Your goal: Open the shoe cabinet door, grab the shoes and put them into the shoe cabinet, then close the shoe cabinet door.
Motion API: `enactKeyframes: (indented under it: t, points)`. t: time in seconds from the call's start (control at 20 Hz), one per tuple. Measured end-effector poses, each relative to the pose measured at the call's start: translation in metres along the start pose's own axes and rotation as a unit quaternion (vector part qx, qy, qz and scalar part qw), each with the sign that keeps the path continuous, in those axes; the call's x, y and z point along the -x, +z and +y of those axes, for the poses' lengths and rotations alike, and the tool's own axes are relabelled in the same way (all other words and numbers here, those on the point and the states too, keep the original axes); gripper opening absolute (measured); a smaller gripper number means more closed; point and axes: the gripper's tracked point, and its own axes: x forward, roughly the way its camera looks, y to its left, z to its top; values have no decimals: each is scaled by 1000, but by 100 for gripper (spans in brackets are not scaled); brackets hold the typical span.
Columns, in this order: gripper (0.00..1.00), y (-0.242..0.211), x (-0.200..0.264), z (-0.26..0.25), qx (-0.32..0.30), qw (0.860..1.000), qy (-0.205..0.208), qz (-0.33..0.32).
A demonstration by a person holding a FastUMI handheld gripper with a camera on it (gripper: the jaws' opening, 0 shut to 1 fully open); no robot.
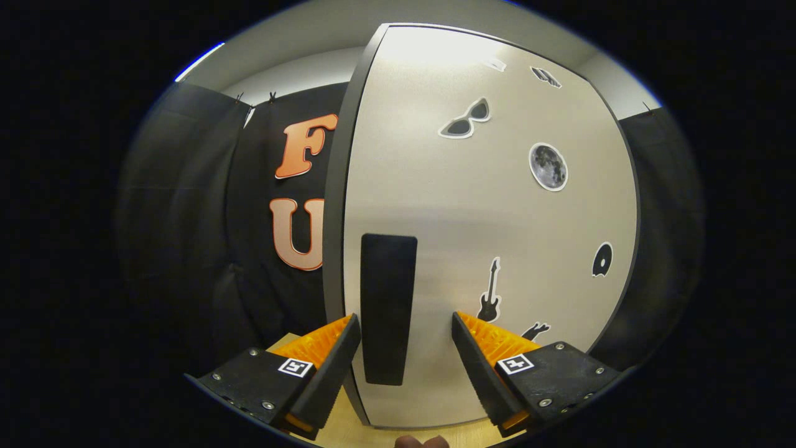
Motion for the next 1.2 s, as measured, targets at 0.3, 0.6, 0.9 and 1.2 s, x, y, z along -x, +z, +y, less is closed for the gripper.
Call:
enactKeyframes:
  t: [0.3, 0.6, 0.9, 1.2]
  points:
    - [93, 14, 34, 7, 18, 1000, 9, -4]
    - [93, 21, 95, 1, 22, 1000, 12, -4]
    - [93, 27, 177, -34, 19, 1000, 13, -16]
    - [93, 36, 257, -87, 7, 999, 6, -35]
